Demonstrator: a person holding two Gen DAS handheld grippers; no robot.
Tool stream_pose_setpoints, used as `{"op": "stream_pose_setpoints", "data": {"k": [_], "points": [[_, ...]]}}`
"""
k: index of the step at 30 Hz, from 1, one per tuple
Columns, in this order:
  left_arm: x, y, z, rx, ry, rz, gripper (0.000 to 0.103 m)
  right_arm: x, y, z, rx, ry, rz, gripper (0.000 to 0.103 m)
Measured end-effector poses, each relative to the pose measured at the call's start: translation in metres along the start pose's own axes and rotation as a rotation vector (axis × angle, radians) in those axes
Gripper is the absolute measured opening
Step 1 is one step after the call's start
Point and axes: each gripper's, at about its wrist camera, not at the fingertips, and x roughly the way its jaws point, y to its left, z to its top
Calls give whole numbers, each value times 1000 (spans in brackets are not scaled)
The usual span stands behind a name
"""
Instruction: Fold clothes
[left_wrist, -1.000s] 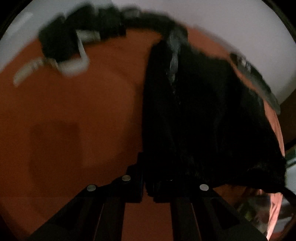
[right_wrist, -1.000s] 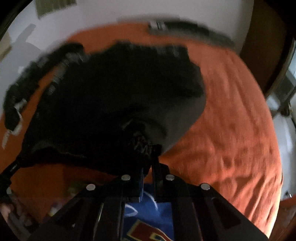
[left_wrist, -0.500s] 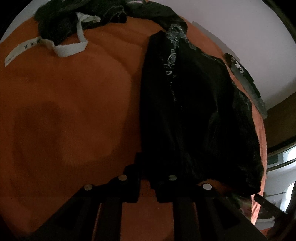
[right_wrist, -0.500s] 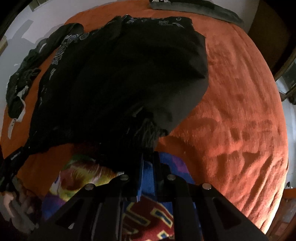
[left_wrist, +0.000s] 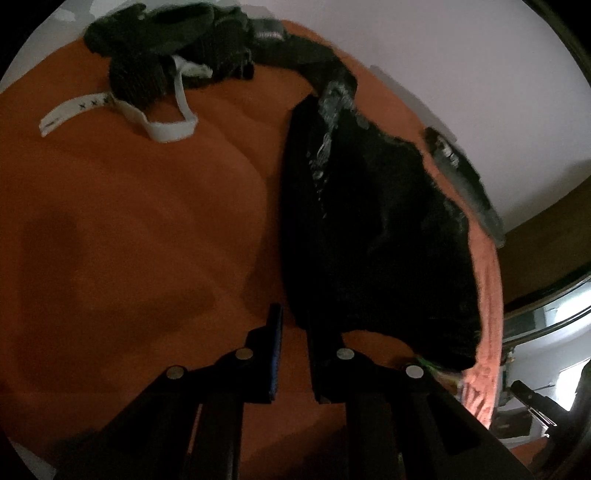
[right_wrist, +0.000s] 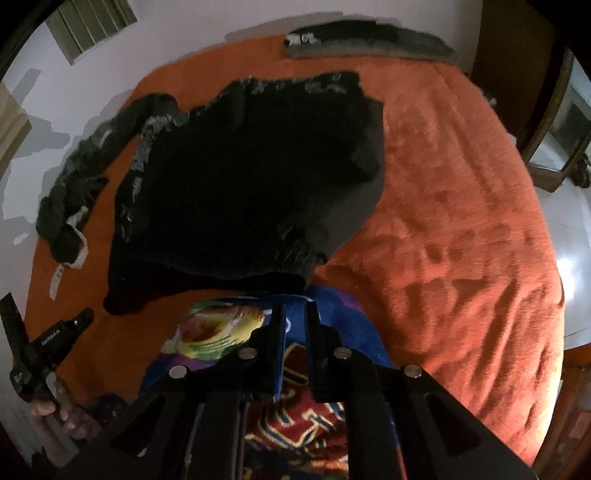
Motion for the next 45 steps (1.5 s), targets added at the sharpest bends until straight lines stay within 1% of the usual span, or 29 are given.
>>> {"op": "stream_pose_setpoints", "data": {"k": [3,6,11,14,19,22,27,29,34,39,41,45], "points": [[-17,2,1,6,-19,-32,14,-24,1,-4,-2,-42,-9,9],[-31,3,2,15,-36,-63,14,-44,4,-7,-11,-64,-10,9],[-38,2,6,15,-47,-112,14,-67,13,-13,-56,-90,-16,9],[-37,-1,6,17,-42,-124,14,-79,12,-19,-69,-106,-16,9],[-37,-7,4,31,-33,-133,14,-97,-6,-28,-35,-129,-26,9],[-39,-13,3,28,-29,-146,14,-107,-19,-31,-12,-130,-17,9],[-42,-24,2,23,-22,-170,14,-126,-39,-37,-5,-153,-70,9],[-44,-28,1,20,-19,-179,14,-129,-49,-37,16,-155,-73,9],[-51,-40,2,80,-32,-167,14,-132,-57,-38,14,-153,-76,9],[-57,-53,3,141,-46,-154,14,-128,-48,-31,-28,-143,-57,9],[-60,-58,3,165,-51,-149,14,-126,-44,-23,-43,-138,-39,9],[-54,-67,14,173,-32,-121,14,-125,-37,0,-61,-140,-6,9]]}}
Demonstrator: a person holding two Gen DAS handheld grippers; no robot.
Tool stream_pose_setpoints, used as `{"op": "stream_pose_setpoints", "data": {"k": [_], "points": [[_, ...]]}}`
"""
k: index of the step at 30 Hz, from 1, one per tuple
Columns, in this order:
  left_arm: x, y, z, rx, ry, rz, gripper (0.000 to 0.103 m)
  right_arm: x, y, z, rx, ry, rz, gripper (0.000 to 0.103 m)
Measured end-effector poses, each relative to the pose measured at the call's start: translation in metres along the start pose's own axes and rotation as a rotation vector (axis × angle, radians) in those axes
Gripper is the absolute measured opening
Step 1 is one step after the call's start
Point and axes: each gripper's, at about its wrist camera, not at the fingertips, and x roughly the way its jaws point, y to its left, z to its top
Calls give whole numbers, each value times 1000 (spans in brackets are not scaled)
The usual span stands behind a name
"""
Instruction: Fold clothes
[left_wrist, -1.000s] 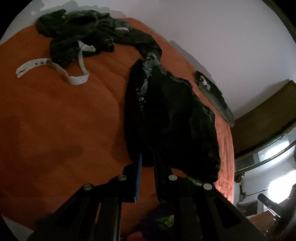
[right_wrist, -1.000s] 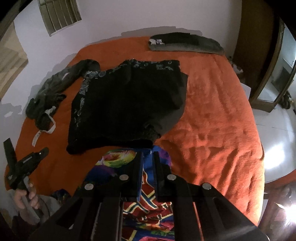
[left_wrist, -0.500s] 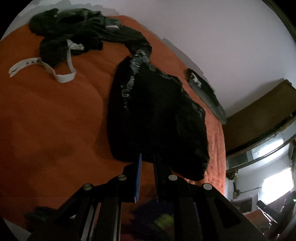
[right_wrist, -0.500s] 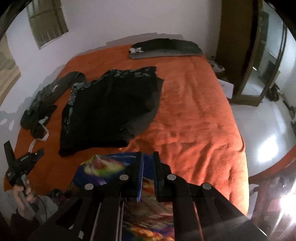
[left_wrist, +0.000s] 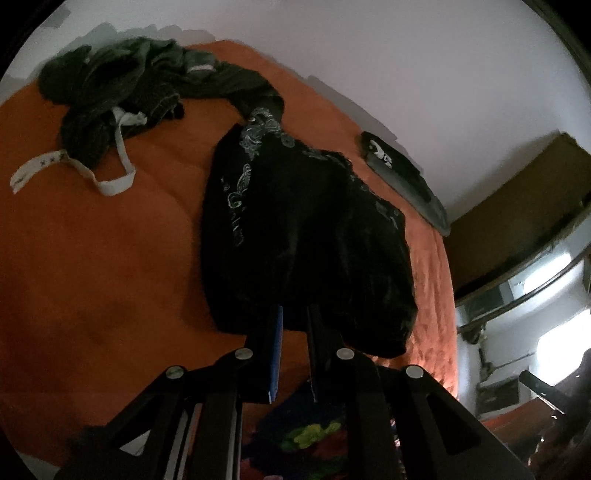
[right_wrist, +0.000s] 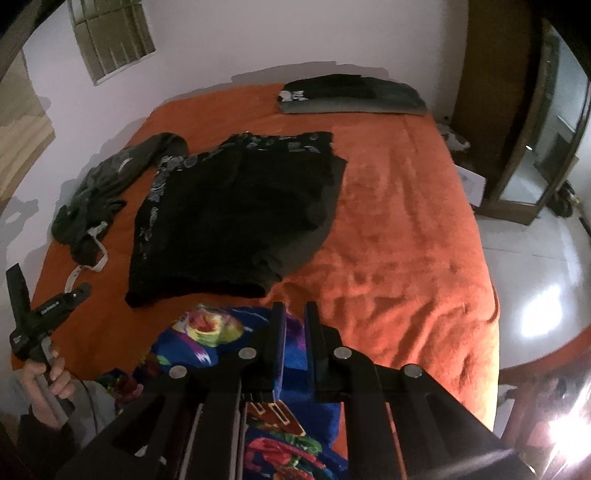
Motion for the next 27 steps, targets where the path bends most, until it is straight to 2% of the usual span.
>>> {"op": "stream_pose_setpoints", "data": {"k": [7,11,13,15,17,18,21,23,27], "points": [[14,-11,21,25,44,49,14,10,8,44,-15,-18,49,9],[21,-21,43,65,65,97,14,21,17,67,-34,-32,67,9],[26,-20,66,62,80,101,14,33,23,76,-53,-30,63,9],[31,-17,84,69,84,96,25,49,28,86,-65,-11,59,13],[41,-5,108,80,71,106,60,69,30,96,-61,24,52,33],[47,3,120,86,66,110,64,80,32,102,-67,45,47,36],[70,34,150,101,93,134,66,113,40,121,-96,113,30,37],[86,51,167,102,102,166,66,135,45,134,-116,158,19,47],[123,71,190,111,101,157,66,179,55,160,-154,249,-4,48]]}}
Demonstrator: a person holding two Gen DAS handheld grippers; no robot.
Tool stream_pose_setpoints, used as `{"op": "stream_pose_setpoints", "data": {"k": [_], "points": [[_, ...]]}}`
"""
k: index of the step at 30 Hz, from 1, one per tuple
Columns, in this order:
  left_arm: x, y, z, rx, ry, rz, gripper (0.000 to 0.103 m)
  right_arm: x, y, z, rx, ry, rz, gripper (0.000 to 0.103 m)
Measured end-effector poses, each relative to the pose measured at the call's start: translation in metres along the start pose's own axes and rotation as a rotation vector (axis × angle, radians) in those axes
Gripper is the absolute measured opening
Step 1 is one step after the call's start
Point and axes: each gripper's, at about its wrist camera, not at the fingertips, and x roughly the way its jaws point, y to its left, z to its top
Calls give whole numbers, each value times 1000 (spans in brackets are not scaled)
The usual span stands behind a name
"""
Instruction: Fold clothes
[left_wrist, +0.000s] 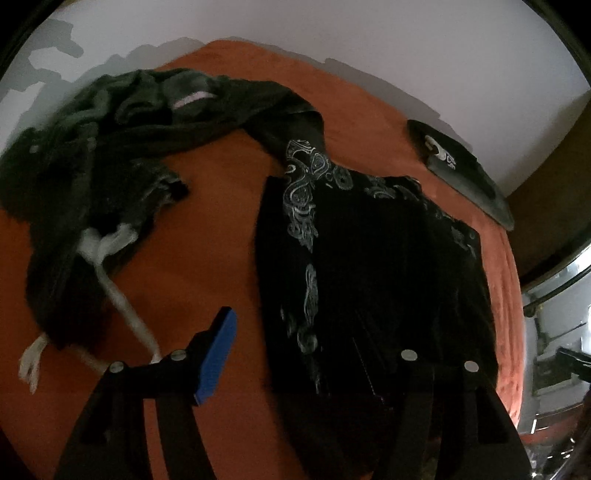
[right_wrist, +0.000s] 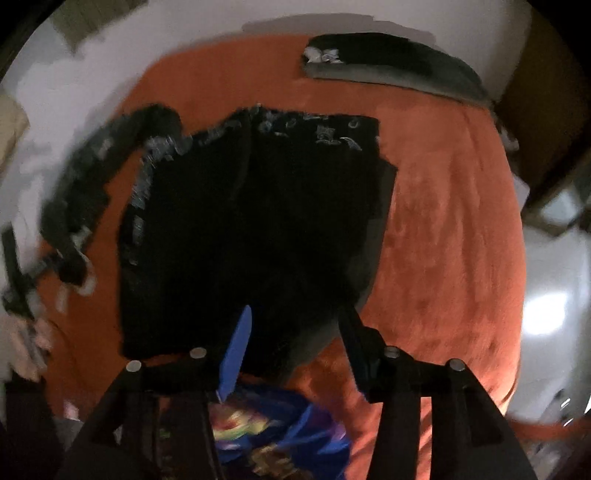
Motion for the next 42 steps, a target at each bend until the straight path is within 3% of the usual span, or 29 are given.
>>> {"op": "stream_pose_setpoints", "data": {"k": [9,11,15,16,17,18,19,22,27,33,34,36,37,38,39,40,42], "points": [[96,-16,14,30,-6,-80,66,116,68,72,-121,-187,206,48],[117,-36,17,61,6,-100,66,142,84,86,-137,-231,258,48],[156,-61,37,83,2,-17,66,168,71,84,-79,-228,258,48],[163,-60,39,80,14,3,57,173,66,83,-55,-223,263,48],[170,-59,42,77,26,22,14,178,61,83,-31,-218,269,48],[177,-59,44,74,38,41,1,183,56,82,-6,-213,274,48],[168,-51,44,60,11,37,1,183,53,85,7,-214,279,48],[133,-24,46,11,-64,39,2,180,44,97,29,-233,284,48],[146,-21,69,11,-32,41,8,204,34,147,56,-177,312,56],[164,-18,97,13,9,43,31,249,45,192,62,-95,300,56],[166,-18,102,14,16,44,40,255,49,197,53,-81,277,55],[172,-17,111,14,30,44,54,259,54,200,57,-90,254,42],[175,-17,116,15,37,45,55,258,55,201,54,-99,250,27],[178,-16,120,15,44,45,48,256,57,202,49,-109,248,14],[181,-16,125,15,51,45,27,254,59,202,44,-119,246,8],[184,-16,130,16,58,46,1,253,61,202,39,-129,243,5],[180,-7,130,3,66,41,1,248,62,203,32,-147,251,4]]}}
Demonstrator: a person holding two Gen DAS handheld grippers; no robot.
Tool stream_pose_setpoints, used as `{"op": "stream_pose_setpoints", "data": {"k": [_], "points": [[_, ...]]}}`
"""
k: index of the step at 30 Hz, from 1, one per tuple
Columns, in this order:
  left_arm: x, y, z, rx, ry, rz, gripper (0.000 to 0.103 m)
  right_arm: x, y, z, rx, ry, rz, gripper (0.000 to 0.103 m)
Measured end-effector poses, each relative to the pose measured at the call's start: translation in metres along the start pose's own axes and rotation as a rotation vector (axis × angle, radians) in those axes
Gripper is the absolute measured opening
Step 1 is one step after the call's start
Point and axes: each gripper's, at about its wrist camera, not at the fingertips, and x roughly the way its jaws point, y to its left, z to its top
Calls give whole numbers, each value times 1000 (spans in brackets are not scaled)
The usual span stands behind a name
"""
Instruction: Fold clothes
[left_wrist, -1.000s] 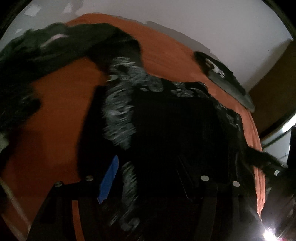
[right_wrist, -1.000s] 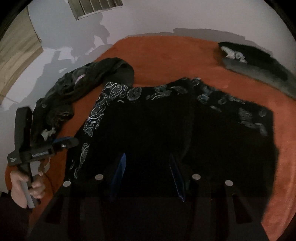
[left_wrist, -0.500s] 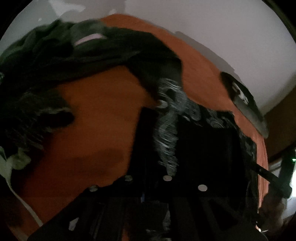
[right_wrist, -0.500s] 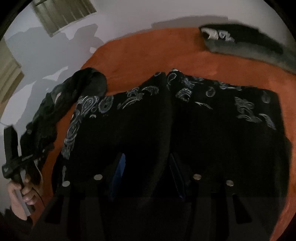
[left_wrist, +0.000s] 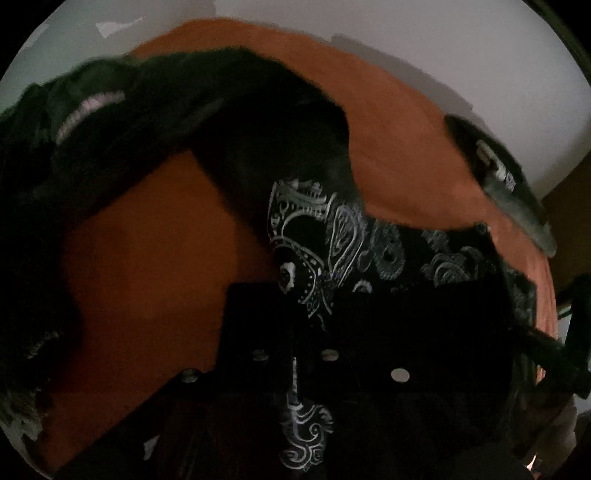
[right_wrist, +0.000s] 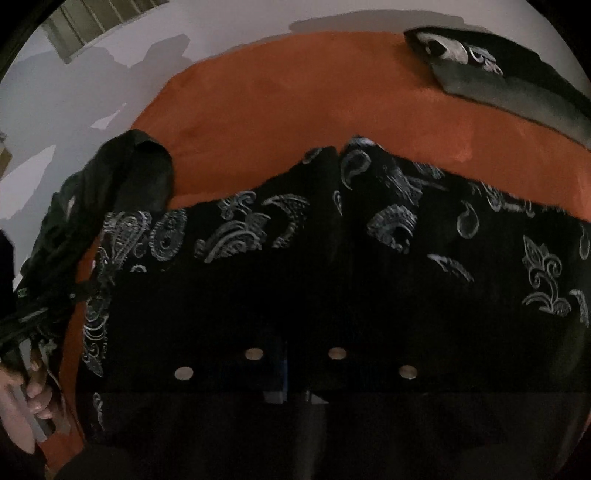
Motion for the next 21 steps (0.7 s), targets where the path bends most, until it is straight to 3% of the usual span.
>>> {"op": "stream_pose_setpoints", "data": {"k": [7,10,11,13,16,18,21], "points": [[-15,32,-3,-45,29,-20,2,2,-3,1,-3,31,19,7],[-22,45,-5,-64,41,-28,2,4,-3,0,42,75,27,36],[-24,50,-5,-71,45,-31,3,0,-2,-1,48,72,18,38],[-28,59,-6,-84,53,-36,4,-20,4,-5,32,21,-8,39],[-52,57,-20,-61,11,15,4,-49,11,-16,19,-50,-20,39],[-64,42,-34,-7,4,-26,4,-67,8,-29,14,-77,18,39],[-56,2,-39,94,45,-65,5,-72,0,-35,9,-74,10,39]]}}
